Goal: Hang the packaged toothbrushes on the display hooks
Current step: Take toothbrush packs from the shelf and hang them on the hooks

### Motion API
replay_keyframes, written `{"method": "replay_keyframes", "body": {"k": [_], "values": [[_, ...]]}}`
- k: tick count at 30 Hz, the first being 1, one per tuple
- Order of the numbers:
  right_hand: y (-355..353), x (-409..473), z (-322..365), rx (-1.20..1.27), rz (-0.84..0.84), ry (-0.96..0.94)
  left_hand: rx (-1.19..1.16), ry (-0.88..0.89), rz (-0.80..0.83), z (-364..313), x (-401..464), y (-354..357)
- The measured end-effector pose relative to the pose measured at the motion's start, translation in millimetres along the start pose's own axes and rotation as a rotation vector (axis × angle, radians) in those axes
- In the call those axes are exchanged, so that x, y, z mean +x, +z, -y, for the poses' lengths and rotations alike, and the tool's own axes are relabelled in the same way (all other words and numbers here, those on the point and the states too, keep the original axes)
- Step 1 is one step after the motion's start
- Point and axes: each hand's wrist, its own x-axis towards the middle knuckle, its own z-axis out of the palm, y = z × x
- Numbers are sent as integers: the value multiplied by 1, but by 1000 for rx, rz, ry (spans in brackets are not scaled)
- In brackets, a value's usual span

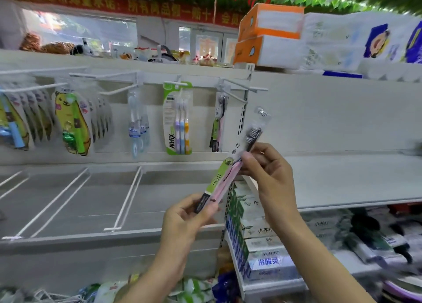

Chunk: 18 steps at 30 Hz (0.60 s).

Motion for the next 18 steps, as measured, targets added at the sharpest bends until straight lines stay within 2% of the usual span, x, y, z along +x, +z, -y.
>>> {"method": "replay_keyframes", "body": {"k": [2,6,18], "values": [[-7,10,0,-24,37,-11,173,92,-16,2,6,11],[-19,31,-3,-52,63,0,294,157,-25,3,21,27],[-37,80,-9,-55,217,-14,393,189,-137,14,58,46]]}}
